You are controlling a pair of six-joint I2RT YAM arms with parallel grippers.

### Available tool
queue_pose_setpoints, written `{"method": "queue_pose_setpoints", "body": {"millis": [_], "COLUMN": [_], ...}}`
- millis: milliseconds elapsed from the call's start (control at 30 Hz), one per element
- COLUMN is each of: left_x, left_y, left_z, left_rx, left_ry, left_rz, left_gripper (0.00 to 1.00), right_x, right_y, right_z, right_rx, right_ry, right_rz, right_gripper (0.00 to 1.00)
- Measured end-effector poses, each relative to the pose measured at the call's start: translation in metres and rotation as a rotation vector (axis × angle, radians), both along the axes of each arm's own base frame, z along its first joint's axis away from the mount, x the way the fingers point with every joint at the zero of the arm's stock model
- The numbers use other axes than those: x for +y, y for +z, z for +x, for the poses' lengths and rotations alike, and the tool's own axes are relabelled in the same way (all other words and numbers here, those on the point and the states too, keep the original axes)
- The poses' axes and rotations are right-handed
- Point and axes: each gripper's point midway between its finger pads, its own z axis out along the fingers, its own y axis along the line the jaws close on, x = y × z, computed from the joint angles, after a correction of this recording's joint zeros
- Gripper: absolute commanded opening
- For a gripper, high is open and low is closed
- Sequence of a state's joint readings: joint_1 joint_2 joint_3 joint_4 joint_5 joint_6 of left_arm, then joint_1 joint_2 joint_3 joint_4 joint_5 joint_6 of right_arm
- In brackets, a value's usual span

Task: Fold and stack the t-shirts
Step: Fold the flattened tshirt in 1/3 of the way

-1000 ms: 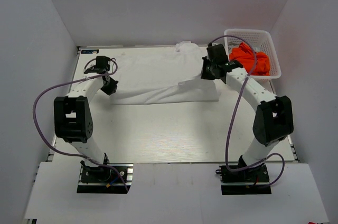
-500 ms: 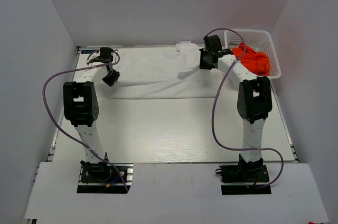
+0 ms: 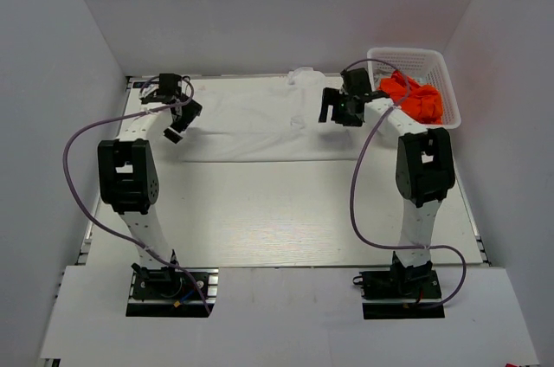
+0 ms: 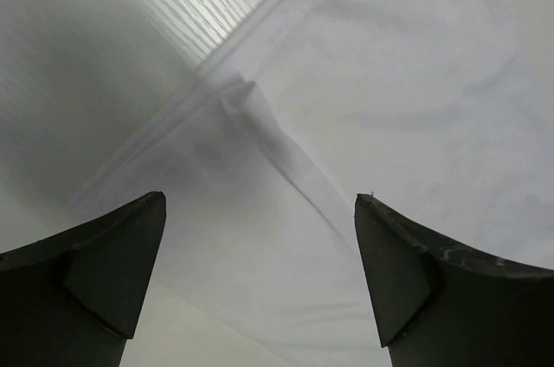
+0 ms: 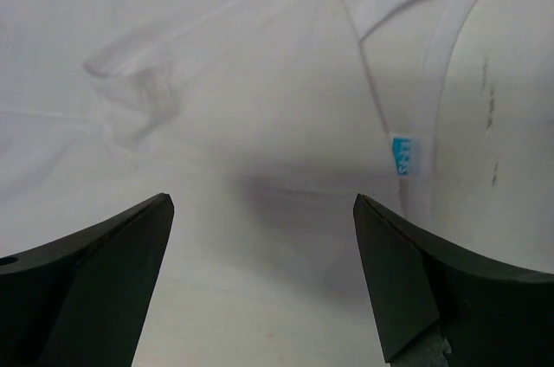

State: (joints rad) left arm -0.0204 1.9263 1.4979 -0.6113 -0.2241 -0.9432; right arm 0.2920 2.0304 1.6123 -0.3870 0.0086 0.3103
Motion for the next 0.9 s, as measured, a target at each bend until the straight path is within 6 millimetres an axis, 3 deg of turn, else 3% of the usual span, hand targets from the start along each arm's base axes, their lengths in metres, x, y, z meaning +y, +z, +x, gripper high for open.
{"method": "queue_pose_setpoints", "body": {"millis": [133, 333, 467, 567, 667, 900], "left_x": [-0.018, -0.029, -0.03, -0.03, -0.028, -0.024], "left_y": [-0.008, -0.055, -0.057, -0.057, -0.058, -0.063], "left_z": [0.001, -0.015, -0.016, -0.028, -0.055, -0.16], "left_rx": [-0.014, 0.084, 0.076, 0.062, 0.075, 0.171], "left_ry": [-0.062, -0.1, -0.117, -0.131, -0.138, -0.15], "left_rz": [-0.052, -0.09, -0.093, -0.085, -0.077, -0.072], "left_gripper": [1.0, 1.0, 1.0, 1.0, 1.0, 1.0], "right_x": [0.005, 0.004, 0.002, -0.002, -0.006, -0.01], "right_y": [-0.017, -0.05, -0.057, -0.06, -0.061, -0.062], "right_z": [-0.021, -0.042, -0.052, -0.074, -0.099, -0.188], "right_rx": [0.049, 0.109, 0.097, 0.087, 0.077, 0.119], "right_ry": [0.014, 0.01, -0.002, -0.008, -0.018, 0.02], "right_rz": [0.039, 0.057, 0.065, 0.084, 0.091, 0.074], "right_gripper": [0.9, 0.9, 0.9, 0.9, 0.9, 0.9]}}
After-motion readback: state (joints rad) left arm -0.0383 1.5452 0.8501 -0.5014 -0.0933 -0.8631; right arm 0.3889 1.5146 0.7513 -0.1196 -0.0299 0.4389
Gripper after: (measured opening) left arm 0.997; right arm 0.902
